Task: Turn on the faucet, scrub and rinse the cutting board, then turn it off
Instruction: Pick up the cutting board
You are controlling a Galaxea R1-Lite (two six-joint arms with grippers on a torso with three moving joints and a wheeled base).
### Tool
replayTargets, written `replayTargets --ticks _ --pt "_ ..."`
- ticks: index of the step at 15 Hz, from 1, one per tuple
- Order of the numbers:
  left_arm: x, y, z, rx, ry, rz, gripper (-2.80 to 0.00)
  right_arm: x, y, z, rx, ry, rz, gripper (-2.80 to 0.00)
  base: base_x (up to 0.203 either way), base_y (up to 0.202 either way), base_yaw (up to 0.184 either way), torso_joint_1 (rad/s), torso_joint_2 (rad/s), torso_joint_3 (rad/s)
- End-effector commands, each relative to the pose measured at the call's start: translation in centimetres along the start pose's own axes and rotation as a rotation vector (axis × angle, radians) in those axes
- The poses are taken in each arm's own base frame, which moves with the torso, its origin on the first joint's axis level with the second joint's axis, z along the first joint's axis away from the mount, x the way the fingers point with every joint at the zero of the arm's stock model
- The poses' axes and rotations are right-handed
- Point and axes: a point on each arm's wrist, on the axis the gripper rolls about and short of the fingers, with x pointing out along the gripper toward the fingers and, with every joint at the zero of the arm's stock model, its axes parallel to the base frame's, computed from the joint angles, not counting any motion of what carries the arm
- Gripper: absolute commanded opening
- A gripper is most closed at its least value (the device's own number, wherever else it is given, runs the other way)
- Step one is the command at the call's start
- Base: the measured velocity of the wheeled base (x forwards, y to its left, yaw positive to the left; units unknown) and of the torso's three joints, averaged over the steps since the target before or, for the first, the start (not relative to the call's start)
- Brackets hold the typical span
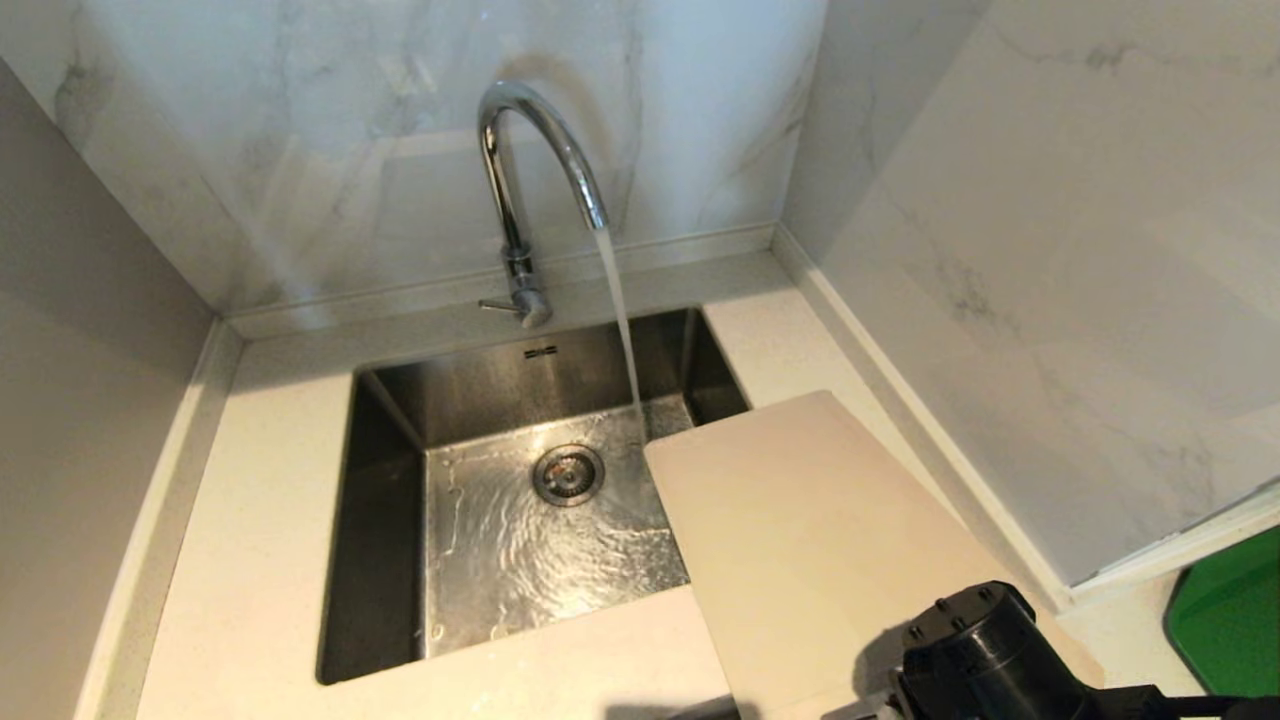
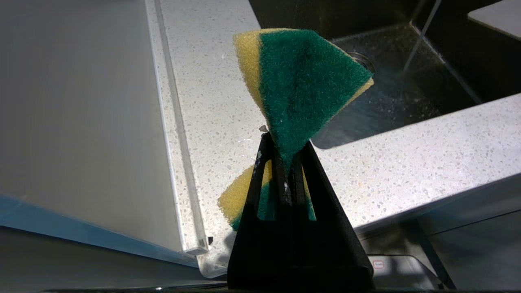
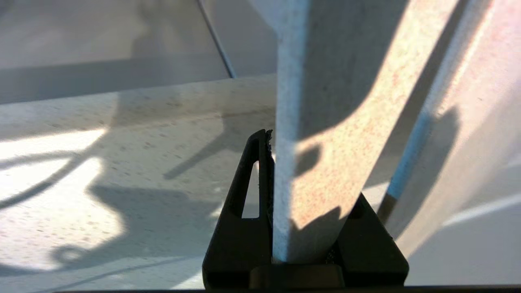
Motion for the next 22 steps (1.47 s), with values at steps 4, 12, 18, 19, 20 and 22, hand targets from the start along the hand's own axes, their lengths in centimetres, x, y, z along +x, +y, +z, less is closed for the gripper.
replayTargets --ticks 4,12,18,19,20,22 --pt "0.0 0.0 -0.1 -0.001 0.001 0.0 -2.8 -2.8 -0.4 -1.0 -0.029 -0.021 -0.133 -2.8 0.0 0.0 0.0 0.0 0.0 0.0" --pt "0.0 0.0 -0.1 -0.001 0.001 0.0 -2.8 -6.1 -0.5 -2.3 -0.127 0.003 -0.3 -2.8 0.0 0.0 0.0 0.0 0.0 0.0" --pt "0.0 0.0 -0.1 -0.001 0.002 0.0 -2.8 -7.1 -0.7 -2.7 -0.152 0.002 -0.411 -2.8 0.0 0.0 0.0 0.0 0.0 0.0" --pt "0.0 0.0 -0.1 -0.001 0.0 0.0 -2.8 -7.2 -0.8 -2.7 -0.16 0.0 -0.438 -2.8 0.0 0.0 0.0 0.0 0.0 0.0" --pt "0.0 0.0 -0.1 -0.001 0.001 0.0 -2.8 -7.3 -1.0 -2.6 -0.179 -0.002 -0.458 -2.8 0.0 0.0 0.0 0.0 0.0 0.0" --pt "0.0 0.0 -0.1 -0.001 0.0 0.0 -2.8 -7.5 -1.4 -2.6 -0.195 -0.005 -0.505 -2.8 0.0 0.0 0.0 0.0 0.0 0.0"
